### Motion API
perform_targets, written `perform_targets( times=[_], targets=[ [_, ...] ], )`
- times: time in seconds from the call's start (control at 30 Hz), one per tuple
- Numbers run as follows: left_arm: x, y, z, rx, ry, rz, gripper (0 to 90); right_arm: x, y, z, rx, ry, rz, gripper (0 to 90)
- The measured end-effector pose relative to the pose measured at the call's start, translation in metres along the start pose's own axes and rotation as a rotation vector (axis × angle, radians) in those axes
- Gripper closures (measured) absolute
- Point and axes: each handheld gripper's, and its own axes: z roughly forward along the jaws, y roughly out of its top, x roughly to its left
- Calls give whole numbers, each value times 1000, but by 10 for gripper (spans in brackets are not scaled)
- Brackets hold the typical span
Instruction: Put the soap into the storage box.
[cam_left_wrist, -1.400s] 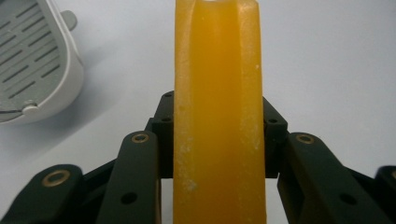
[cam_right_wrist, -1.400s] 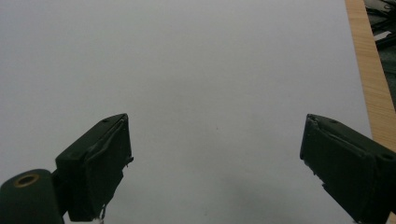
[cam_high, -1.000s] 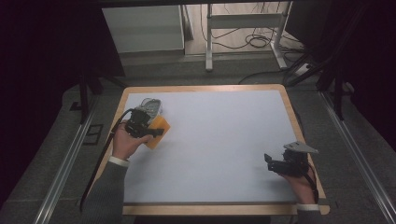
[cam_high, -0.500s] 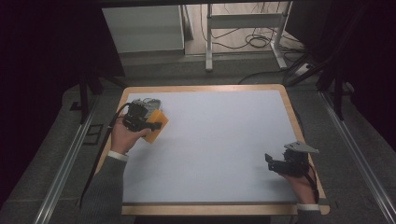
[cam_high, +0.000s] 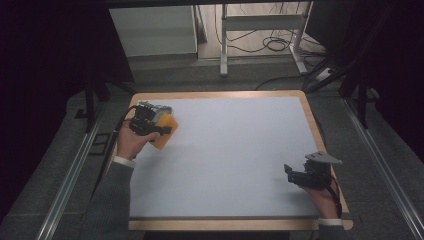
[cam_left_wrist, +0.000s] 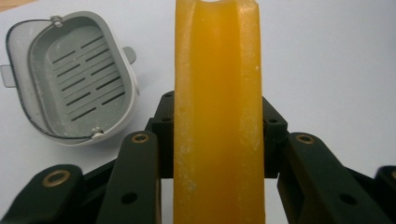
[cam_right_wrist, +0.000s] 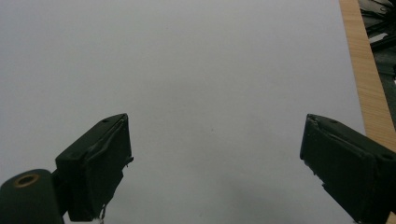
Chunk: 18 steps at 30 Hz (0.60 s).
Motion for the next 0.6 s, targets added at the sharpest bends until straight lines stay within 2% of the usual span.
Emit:
perform_targets(
  times=[0.23,0.6],
  targets=[
    [13,4,4,3,10,-34,611,0,0,0,0,-5,2,89],
    [23,16,8,-4,28,-55,611,-2,-1,0,2,-7,9,89]
  ],
)
